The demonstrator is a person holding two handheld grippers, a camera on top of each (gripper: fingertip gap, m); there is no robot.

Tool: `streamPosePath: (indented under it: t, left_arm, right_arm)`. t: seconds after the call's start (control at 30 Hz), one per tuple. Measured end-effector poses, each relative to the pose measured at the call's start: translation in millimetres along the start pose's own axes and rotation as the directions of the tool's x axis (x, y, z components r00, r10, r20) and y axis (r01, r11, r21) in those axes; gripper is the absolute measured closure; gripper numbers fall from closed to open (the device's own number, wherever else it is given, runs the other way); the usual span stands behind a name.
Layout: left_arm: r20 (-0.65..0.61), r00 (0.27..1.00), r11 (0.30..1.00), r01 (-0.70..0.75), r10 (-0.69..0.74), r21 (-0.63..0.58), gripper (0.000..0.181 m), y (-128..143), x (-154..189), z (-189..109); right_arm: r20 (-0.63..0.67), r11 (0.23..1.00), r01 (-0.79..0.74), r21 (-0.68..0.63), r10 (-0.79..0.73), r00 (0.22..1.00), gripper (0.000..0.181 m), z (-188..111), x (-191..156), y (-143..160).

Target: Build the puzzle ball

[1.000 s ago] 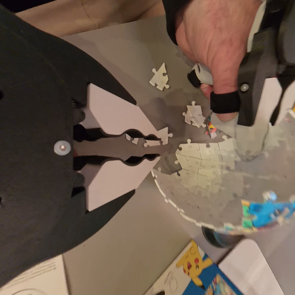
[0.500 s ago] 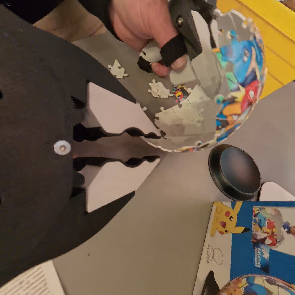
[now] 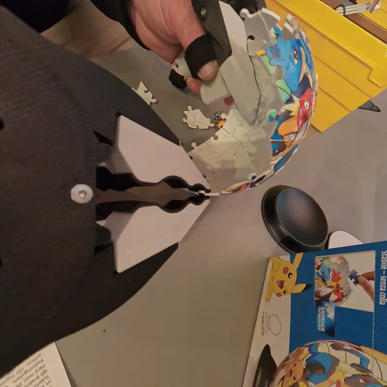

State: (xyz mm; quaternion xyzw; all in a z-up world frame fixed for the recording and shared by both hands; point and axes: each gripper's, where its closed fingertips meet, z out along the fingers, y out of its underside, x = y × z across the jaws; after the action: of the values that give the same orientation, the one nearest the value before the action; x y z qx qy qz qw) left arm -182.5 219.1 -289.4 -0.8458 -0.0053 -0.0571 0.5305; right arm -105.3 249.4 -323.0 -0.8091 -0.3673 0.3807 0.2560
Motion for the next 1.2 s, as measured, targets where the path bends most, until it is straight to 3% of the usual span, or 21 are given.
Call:
streamPosePath:
  t: [0.23, 0.43, 0.7, 0.87, 1.2]
  left_arm:
    - [-0.015, 0.989, 0.988, -0.149, 0.149, -0.042, 0.132, 12, 8, -15]
    - [-0.036, 0.985, 0.982, -0.171, 0.169, -0.075, 0.122, 21, 9, -29]
    - [0.026, 0.946, 0.947, -0.321, 0.322, -0.032, 0.113, -4, 4, -55]
    - [0.097, 0.874, 0.880, -0.473, 0.475, -0.049, 0.116, -19, 4, -52]
    - [0.214, 0.753, 0.781, -0.612, 0.623, -0.120, 0.144, -33, 1, -38]
  right_arm:
    - [-0.015, 1.000, 0.028, 0.007, -0.028, 1.000, 0.181, -2, -1, -7]
    - [-0.032, 0.997, 0.073, 0.001, -0.073, 0.997, 0.181, -1, -6, -10]
    - [-0.080, 0.986, 0.169, -0.011, -0.169, 0.982, 0.181, -1, -12, -18]
    - [-0.111, 0.976, 0.213, -0.031, -0.215, 0.970, 0.181, 0, -15, -21]
    - [-0.170, 0.956, 0.289, -0.053, -0.294, 0.940, 0.180, 0, -23, -25]
